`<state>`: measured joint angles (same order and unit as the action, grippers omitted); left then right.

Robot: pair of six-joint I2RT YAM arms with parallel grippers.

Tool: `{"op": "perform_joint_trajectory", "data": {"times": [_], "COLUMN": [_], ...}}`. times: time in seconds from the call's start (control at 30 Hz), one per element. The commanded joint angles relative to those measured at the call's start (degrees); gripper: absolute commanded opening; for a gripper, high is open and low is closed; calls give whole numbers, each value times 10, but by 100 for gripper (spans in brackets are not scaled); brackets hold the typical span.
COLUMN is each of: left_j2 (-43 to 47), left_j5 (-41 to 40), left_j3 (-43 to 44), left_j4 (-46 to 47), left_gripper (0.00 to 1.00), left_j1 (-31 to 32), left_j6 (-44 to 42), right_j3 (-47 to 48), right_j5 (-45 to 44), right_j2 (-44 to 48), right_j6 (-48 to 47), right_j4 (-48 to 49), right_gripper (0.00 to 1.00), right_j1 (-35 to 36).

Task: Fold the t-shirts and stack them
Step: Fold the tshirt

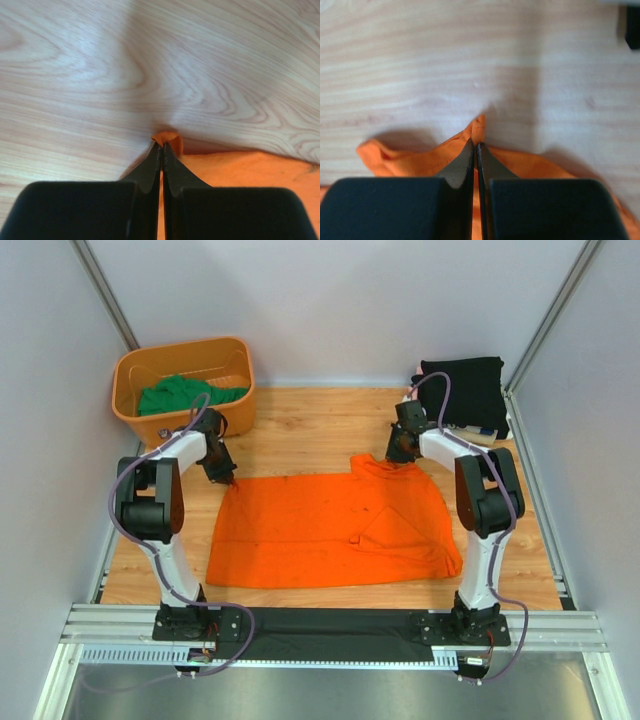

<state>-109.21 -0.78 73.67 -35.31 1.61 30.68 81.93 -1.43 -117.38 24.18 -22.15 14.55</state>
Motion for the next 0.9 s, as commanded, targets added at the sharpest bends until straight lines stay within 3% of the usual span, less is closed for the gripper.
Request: {"op": "perform_joint_trajectory", "data": {"times": [0.0,0.6,0.87], "left_j2": [71,351,430], "left_j5": [3,3,-10], "left_j3": [-11,-209,-259], "left_j4": [13,29,19], "left_gripper": [0,0,0], "left_j1": [4,4,4], "left_j6": [7,11,18], "right_j3": [-44,-324,-404], "right_j5": [6,4,-61], "right_j2": [100,461,617], "right_j6": [5,37,81], "right_j4": [5,-25,-91], "right_gripper": [0,0,0], "right_j1": [0,7,7]}}
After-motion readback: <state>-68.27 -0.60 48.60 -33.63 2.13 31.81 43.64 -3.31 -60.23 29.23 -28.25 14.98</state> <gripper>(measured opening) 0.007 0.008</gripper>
